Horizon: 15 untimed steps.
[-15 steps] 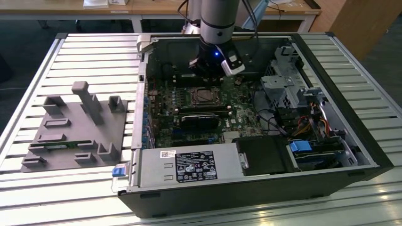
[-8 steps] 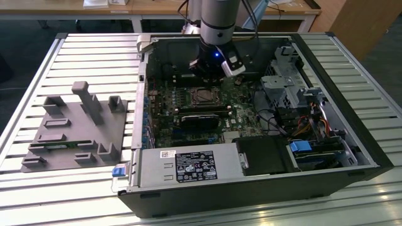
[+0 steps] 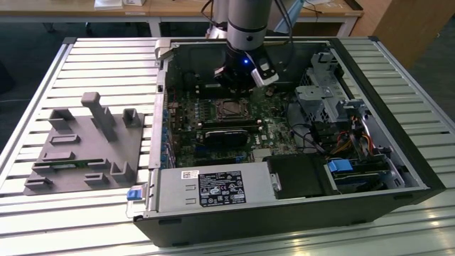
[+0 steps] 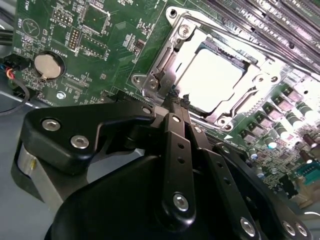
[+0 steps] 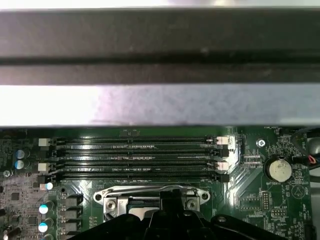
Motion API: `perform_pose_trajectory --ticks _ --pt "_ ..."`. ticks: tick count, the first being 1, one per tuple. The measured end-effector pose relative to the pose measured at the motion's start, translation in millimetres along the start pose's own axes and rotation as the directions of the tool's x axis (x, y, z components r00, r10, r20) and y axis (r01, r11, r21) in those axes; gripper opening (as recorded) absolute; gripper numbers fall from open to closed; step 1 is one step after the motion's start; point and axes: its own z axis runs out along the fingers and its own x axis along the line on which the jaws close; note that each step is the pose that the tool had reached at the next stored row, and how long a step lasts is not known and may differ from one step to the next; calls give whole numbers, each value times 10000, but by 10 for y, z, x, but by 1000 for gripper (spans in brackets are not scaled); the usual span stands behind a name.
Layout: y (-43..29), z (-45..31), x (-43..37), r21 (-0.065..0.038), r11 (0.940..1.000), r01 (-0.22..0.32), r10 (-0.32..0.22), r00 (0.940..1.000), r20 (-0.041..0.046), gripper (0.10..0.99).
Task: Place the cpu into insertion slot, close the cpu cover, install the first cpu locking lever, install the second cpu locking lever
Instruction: 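Install the second cpu locking lever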
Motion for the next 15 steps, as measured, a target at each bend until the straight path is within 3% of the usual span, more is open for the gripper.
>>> perform_pose_trajectory --ticks 4,7,15 --pt "8 -84 0 0 10000 0 0 10000 0 106" --pt "-4 -96 -1 -3 10000 3 -3 10000 0 106" --pt "-139 -109 -3 0 10000 1 -1 10000 -1 106"
